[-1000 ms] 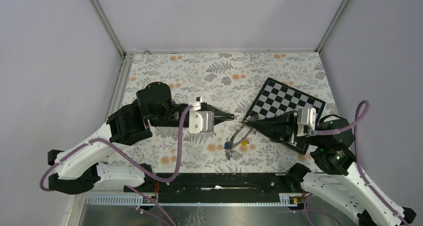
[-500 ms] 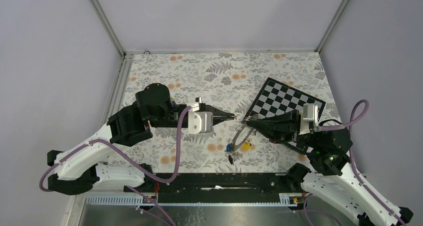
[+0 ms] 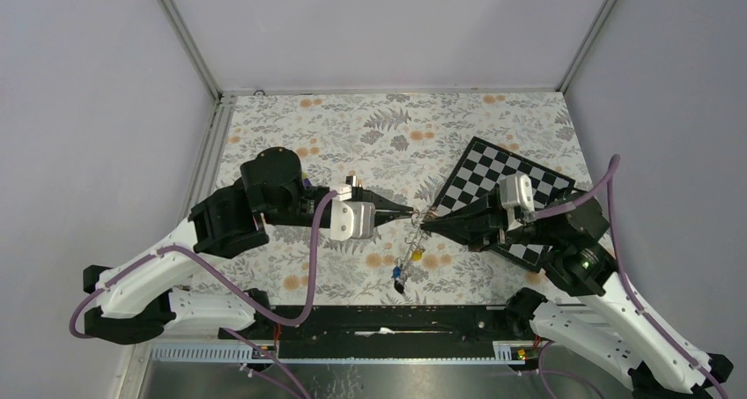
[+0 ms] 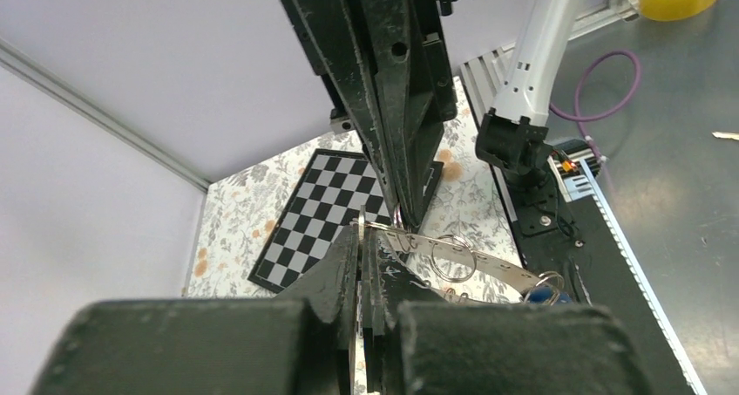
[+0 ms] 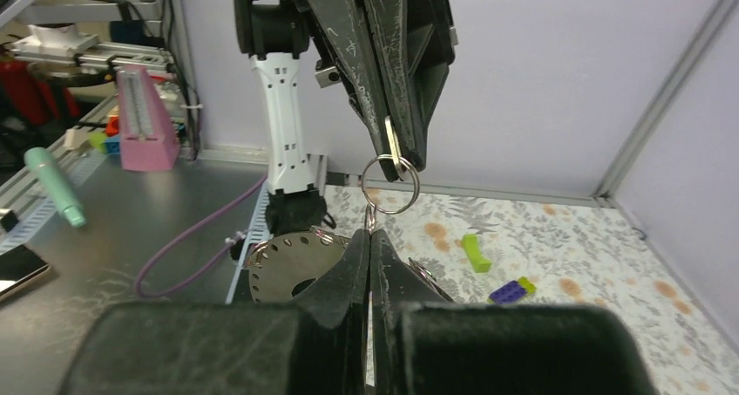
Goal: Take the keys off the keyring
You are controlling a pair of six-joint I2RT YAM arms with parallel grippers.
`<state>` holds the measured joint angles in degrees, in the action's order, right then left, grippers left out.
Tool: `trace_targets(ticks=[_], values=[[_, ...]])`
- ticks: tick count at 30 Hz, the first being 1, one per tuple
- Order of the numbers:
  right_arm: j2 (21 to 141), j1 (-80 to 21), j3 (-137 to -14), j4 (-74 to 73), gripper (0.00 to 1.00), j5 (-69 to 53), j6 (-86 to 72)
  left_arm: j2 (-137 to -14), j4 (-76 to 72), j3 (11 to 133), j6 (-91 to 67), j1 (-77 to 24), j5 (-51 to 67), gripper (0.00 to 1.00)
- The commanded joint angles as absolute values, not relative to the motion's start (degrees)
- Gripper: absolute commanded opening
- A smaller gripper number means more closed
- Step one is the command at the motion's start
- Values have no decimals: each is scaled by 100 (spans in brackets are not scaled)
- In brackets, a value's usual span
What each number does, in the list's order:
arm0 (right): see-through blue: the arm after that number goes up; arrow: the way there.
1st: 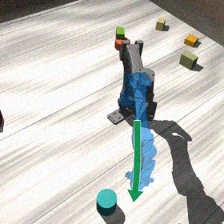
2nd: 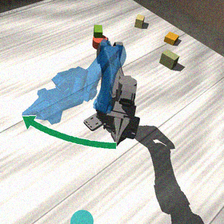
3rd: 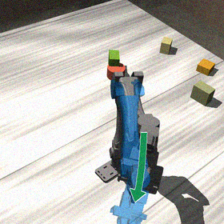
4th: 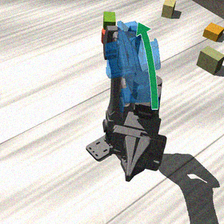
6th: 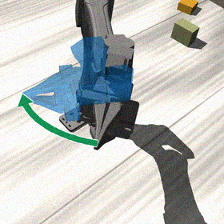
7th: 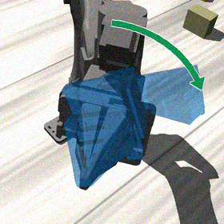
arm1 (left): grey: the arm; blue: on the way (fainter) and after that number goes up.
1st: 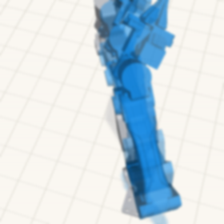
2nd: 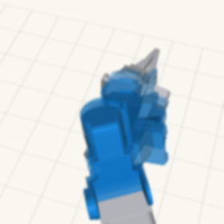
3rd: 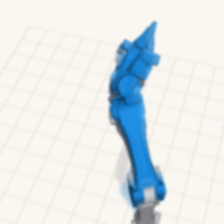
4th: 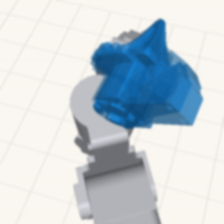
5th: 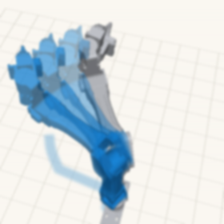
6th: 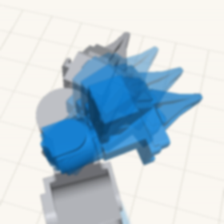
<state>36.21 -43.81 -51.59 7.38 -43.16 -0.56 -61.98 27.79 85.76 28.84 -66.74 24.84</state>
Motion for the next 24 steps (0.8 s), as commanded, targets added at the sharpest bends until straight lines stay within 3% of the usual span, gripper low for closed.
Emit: trace_targets(ticks=[1, 7, 15, 21, 24], values=[[3837, -4360, -5282, 1083, 0, -5146, -331, -6037, 2329, 8909, 3058, -6636, 2857, 0], [4269, -4360, -5453, 1656, 0, -5743, -975, -5868, 2393, 8901, 3072, -6636, 3011, 0], [4650, -4367, -5252, 3625, 0, -6249, -2571, -5719, 2417, 8949, 3177, -6636, 3188, 0], [4613, -4366, -5414, 2622, 4, -5663, -1934, -5680, 2417, 9047, 3229, -6636, 3250, 0], [4525, -4365, -5400, 2185, 16, -5404, -1639, -5681, 2417, 9087, 3241, -6636, 3266, 0]])
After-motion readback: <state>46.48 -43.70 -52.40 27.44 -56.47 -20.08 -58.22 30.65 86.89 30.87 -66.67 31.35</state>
